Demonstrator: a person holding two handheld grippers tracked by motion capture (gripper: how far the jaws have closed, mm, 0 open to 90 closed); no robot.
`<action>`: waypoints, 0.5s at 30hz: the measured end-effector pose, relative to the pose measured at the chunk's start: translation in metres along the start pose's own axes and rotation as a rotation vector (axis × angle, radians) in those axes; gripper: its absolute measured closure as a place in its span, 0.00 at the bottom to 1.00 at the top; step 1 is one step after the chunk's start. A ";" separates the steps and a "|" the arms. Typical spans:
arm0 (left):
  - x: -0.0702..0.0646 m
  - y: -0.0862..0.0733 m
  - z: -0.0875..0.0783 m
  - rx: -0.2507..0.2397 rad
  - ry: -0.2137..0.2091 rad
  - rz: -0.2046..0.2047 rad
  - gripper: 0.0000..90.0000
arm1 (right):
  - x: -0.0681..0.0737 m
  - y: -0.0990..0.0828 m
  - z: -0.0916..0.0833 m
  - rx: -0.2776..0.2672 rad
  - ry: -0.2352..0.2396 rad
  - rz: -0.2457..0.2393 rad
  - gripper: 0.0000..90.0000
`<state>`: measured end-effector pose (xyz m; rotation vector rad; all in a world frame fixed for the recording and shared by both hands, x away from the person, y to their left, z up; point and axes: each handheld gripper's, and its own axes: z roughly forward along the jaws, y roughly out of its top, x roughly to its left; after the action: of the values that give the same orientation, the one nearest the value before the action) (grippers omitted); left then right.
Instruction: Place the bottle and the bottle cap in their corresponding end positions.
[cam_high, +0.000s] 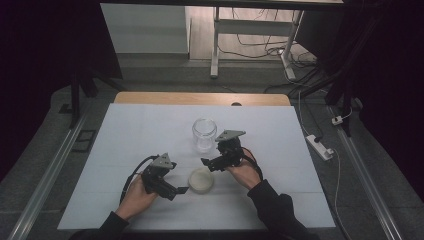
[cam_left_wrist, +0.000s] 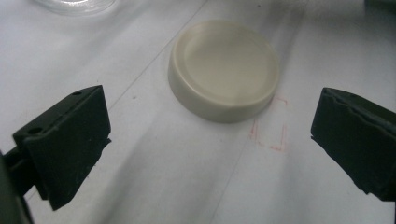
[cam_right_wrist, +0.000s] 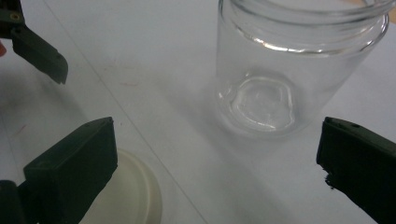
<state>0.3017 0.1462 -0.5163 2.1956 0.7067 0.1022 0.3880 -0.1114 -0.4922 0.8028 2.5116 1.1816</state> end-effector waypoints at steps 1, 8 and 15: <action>-0.001 -0.001 -0.001 0.000 0.000 -0.002 0.00 | 0.001 -0.001 -0.001 -0.002 0.001 -0.004 0.00; -0.003 -0.008 -0.011 -0.011 0.013 -0.021 0.00 | 0.005 -0.010 -0.012 -0.020 0.020 0.011 0.00; -0.006 -0.017 -0.021 0.002 0.039 -0.021 0.00 | 0.005 -0.019 -0.021 -0.020 0.012 0.009 0.00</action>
<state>0.2830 0.1660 -0.5140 2.1925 0.7520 0.1338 0.3678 -0.1318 -0.4931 0.8051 2.5046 1.2156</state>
